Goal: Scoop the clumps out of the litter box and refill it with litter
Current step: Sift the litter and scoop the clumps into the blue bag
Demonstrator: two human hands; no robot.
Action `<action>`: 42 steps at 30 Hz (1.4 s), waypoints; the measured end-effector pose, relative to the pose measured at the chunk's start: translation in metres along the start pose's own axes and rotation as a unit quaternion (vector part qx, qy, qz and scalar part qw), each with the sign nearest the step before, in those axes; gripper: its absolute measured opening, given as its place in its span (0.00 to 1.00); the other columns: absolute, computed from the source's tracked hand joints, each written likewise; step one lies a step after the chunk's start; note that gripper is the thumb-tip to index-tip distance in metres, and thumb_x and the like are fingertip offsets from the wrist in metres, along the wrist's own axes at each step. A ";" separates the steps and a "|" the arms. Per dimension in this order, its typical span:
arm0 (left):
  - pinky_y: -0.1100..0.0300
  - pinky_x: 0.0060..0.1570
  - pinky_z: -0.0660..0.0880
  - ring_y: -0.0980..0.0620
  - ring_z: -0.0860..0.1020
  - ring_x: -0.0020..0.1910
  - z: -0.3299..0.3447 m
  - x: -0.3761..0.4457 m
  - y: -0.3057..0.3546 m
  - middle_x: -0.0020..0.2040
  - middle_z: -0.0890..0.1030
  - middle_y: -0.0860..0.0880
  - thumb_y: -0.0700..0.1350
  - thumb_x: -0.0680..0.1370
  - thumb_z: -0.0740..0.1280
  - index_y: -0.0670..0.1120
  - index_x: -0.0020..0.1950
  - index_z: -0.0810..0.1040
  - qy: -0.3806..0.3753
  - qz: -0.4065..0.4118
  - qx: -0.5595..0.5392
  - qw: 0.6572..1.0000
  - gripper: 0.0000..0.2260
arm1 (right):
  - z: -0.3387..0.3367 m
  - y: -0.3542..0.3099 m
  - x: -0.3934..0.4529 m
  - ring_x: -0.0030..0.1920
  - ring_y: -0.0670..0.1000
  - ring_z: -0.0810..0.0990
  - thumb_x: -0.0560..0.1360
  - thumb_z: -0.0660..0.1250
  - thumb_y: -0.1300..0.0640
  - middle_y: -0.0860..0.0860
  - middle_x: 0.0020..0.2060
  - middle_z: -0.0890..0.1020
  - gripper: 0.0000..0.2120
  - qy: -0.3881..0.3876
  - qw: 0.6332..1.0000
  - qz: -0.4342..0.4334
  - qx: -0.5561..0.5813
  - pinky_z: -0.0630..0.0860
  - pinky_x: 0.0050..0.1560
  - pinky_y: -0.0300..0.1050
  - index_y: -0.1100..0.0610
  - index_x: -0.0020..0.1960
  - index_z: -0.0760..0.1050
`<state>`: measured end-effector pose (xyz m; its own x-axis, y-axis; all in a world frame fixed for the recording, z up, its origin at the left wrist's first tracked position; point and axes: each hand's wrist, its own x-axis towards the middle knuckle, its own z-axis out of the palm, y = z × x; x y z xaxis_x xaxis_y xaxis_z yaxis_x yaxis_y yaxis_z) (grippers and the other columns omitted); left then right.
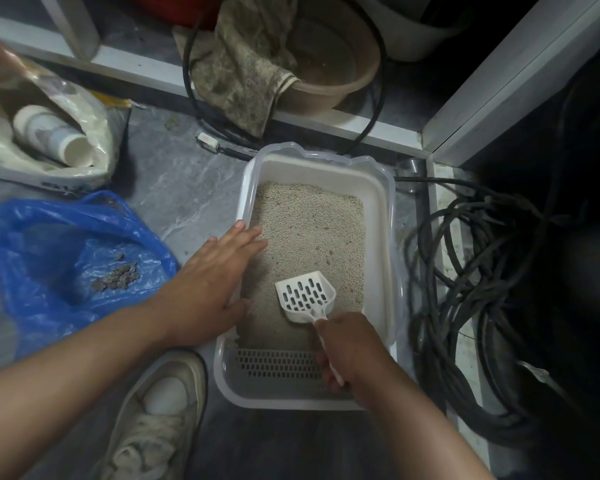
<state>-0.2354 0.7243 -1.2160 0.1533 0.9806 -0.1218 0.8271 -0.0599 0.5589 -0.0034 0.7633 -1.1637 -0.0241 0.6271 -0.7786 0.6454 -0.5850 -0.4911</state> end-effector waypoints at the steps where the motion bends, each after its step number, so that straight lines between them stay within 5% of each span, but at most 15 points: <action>1: 0.44 0.80 0.48 0.58 0.37 0.80 0.000 0.000 -0.001 0.83 0.47 0.55 0.48 0.73 0.71 0.53 0.82 0.50 -0.002 0.000 0.001 1.000 0.43 | -0.004 0.000 -0.004 0.17 0.51 0.70 0.80 0.59 0.60 0.58 0.27 0.77 0.09 -0.007 1.000 0.007 -0.006 0.66 0.21 0.37 0.58 0.45 0.77; 8: 0.47 0.80 0.46 0.59 0.36 0.80 0.001 -0.001 0.000 0.83 0.47 0.56 0.46 0.74 0.72 0.53 0.82 0.49 0.000 -0.002 -0.002 1.000 0.43 | -0.017 -0.003 -0.026 0.20 0.55 0.76 0.84 0.57 0.60 0.60 0.27 0.76 0.10 -0.086 0.992 0.087 -0.006 0.75 0.19 0.43 0.61 0.47 0.73; 13: 0.48 0.80 0.46 0.59 0.36 0.80 0.001 -0.001 0.001 0.83 0.47 0.56 0.46 0.74 0.72 0.53 0.82 0.49 0.004 0.001 -0.002 1.000 0.43 | -0.003 -0.007 -0.012 0.20 0.51 0.74 0.83 0.58 0.59 0.56 0.27 0.75 0.07 -0.130 0.980 0.140 0.058 0.71 0.21 0.37 0.60 0.52 0.73; 21: 0.48 0.80 0.46 0.60 0.36 0.80 0.000 -0.001 0.002 0.83 0.46 0.57 0.47 0.74 0.72 0.54 0.82 0.49 0.002 -0.003 -0.003 1.000 0.43 | 0.044 -0.015 0.015 0.21 0.51 0.72 0.83 0.59 0.59 0.60 0.34 0.75 0.06 -0.087 0.983 0.060 0.147 0.67 0.20 0.36 0.58 0.53 0.75; 34: 0.46 0.80 0.49 0.58 0.38 0.81 0.001 0.000 0.001 0.83 0.50 0.52 0.49 0.74 0.69 0.50 0.82 0.52 0.012 0.005 -0.013 1.000 0.41 | 0.068 -0.045 0.083 0.23 0.52 0.73 0.83 0.59 0.54 0.56 0.30 0.76 0.11 -0.061 0.975 -0.026 0.211 0.67 0.25 0.41 0.57 0.47 0.75; 42: 0.45 0.80 0.50 0.58 0.38 0.81 0.003 0.001 0.002 0.83 0.48 0.55 0.48 0.73 0.69 0.54 0.82 0.48 0.011 0.001 -0.018 1.000 0.43 | 0.073 -0.072 0.119 0.22 0.51 0.75 0.84 0.58 0.48 0.58 0.36 0.78 0.14 -0.043 0.981 -0.063 0.177 0.70 0.24 0.40 0.57 0.55 0.74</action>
<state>-0.2319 0.7243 -1.2173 0.1416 0.9846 -0.1027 0.8072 -0.0548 0.5877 -0.1079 0.8425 -1.2498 -0.1596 0.6689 -0.7260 0.3285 -0.6575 -0.6781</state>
